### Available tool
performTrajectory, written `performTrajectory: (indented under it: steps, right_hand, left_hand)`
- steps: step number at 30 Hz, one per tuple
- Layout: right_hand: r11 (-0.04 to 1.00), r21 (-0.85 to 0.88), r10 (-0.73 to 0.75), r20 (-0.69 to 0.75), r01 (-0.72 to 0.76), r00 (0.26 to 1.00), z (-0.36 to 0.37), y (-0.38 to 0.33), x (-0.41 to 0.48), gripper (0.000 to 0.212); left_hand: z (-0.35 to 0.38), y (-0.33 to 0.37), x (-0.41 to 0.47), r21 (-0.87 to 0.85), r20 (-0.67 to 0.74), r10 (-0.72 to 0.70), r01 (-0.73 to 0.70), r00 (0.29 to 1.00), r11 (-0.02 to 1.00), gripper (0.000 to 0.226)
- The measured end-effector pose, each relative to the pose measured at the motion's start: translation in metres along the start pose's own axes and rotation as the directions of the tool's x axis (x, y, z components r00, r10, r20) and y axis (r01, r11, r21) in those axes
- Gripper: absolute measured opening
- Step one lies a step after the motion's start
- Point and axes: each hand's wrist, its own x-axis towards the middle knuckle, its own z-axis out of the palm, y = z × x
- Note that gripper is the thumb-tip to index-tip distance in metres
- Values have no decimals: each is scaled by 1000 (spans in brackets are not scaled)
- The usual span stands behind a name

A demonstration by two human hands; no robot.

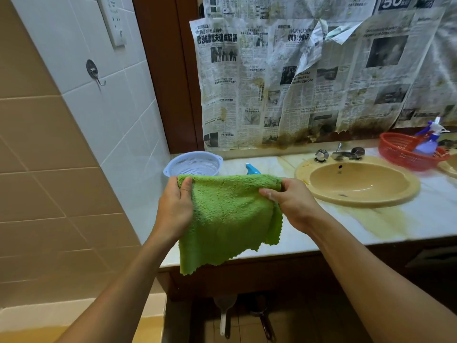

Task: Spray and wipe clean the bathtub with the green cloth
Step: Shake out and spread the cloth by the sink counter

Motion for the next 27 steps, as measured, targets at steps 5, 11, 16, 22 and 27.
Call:
performTrajectory:
  steps: [5, 11, 16, 22, 27]
  right_hand:
    - [971, -224, 37, -186, -79, 982, 20, 18, -2, 13]
    - [912, -22, 409, -9, -409, 913, 21, 34, -5, 94]
    - [871, -454, 325, 240, -190, 915, 14, 35, -18, 100]
    - [425, -877, 286, 363, 222, 887, 30, 33, -26, 79]
    - [305, -899, 65, 348, 314, 935, 31, 20, -14, 18]
  left_hand:
    - [11, -11, 1, 132, 48, -211, 203, 976, 970, 37]
    - [13, -48, -7, -200, 178, -565, 592, 806, 781, 86]
    - [0, -59, -11, -343, 326, -562, 649, 760, 679, 64]
    - [-17, -33, -3, -428, 457, -470, 650, 755, 628, 59]
    - [-34, -17, -7, 170, 580, -217, 144, 785, 975, 73]
